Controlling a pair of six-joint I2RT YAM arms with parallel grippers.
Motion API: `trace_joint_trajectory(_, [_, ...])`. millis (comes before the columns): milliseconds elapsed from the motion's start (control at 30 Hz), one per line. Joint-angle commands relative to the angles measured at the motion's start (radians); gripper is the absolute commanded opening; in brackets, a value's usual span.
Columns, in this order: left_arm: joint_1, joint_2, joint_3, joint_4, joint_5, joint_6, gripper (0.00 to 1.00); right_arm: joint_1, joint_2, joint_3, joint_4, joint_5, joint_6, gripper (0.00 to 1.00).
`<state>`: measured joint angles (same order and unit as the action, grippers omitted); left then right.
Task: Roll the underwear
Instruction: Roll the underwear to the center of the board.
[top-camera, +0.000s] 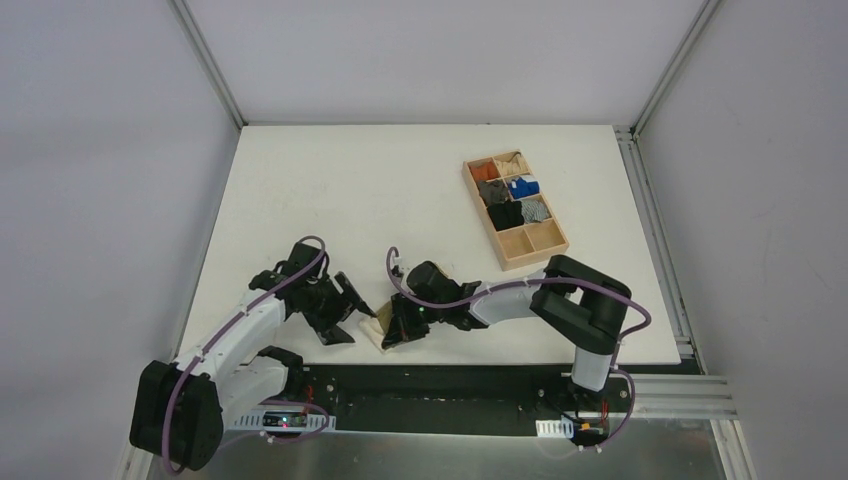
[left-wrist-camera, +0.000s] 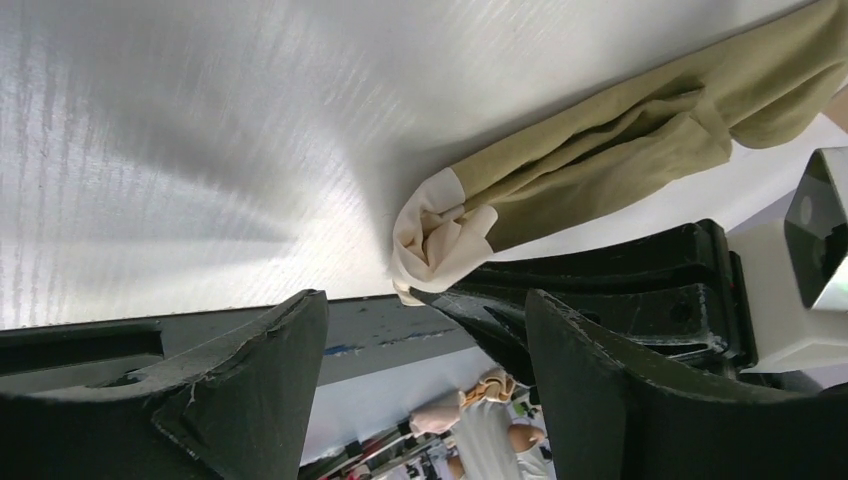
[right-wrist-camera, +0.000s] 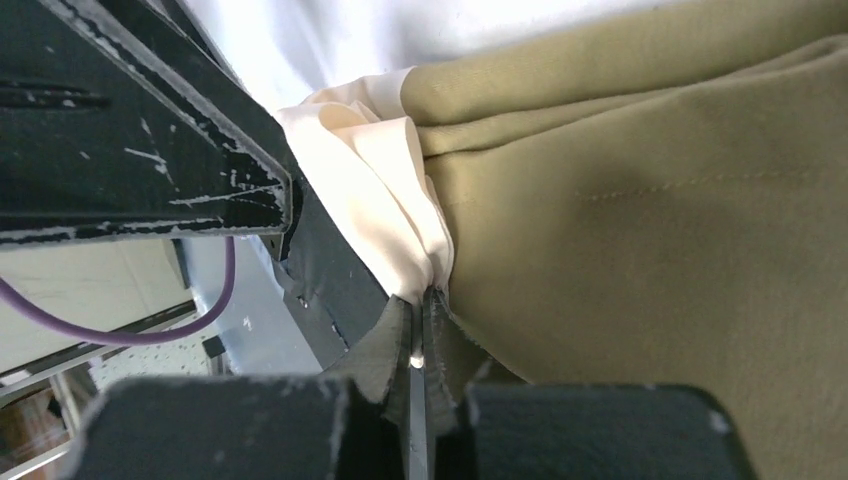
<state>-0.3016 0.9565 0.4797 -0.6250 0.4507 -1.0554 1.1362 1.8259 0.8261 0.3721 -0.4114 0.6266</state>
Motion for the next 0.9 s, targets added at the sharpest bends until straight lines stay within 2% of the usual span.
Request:
trace_joint_trajectory(0, [-0.003,0.037,0.012,-0.012,0.019,0.075,0.73,-0.004,0.042,-0.030,-0.025,-0.099,0.010,0.00])
trace_joint_trajectory(100, [-0.004,0.067,0.025,0.000,0.024,0.104,0.70,-0.010,0.045,-0.029,-0.025,-0.103,0.014,0.00])
trace_joint_trajectory(367, [-0.004,0.148,0.015,0.041,0.001,0.140,0.55,-0.014,0.049,-0.023,-0.025,-0.109,0.022,0.00])
trace_joint_trajectory(467, [-0.004,0.165,0.011,0.059,0.003,0.138,0.46,-0.013,0.046,-0.020,-0.028,-0.106,0.027,0.00])
trace_joint_trajectory(500, [-0.004,0.165,0.010,0.064,0.002,0.136,0.42,-0.014,0.046,-0.020,-0.033,-0.104,0.027,0.00])
trace_joint_trajectory(567, [-0.004,0.170,0.007,0.069,-0.001,0.134,0.27,-0.014,0.039,-0.014,-0.046,-0.103,0.027,0.00])
trace_joint_trajectory(633, [-0.004,0.182,0.005,0.070,0.002,0.136,0.02,-0.013,0.030,-0.001,-0.075,-0.090,0.025,0.00])
trace_joint_trajectory(667, [-0.004,0.189,0.004,0.070,0.006,0.136,0.00,-0.015,0.014,0.005,-0.097,-0.081,0.021,0.03])
trace_joint_trajectory(767, [-0.004,0.189,-0.012,0.070,0.015,0.119,0.00,-0.013,-0.043,0.032,-0.182,-0.032,-0.002,0.39])
trace_joint_trajectory(800, [-0.004,0.185,-0.018,0.068,0.016,0.109,0.00,-0.011,-0.066,0.045,-0.214,-0.010,-0.013,0.46])
trace_joint_trajectory(867, [-0.004,0.175,-0.031,0.065,0.015,0.085,0.00,0.003,-0.113,0.080,-0.307,0.059,-0.047,0.52])
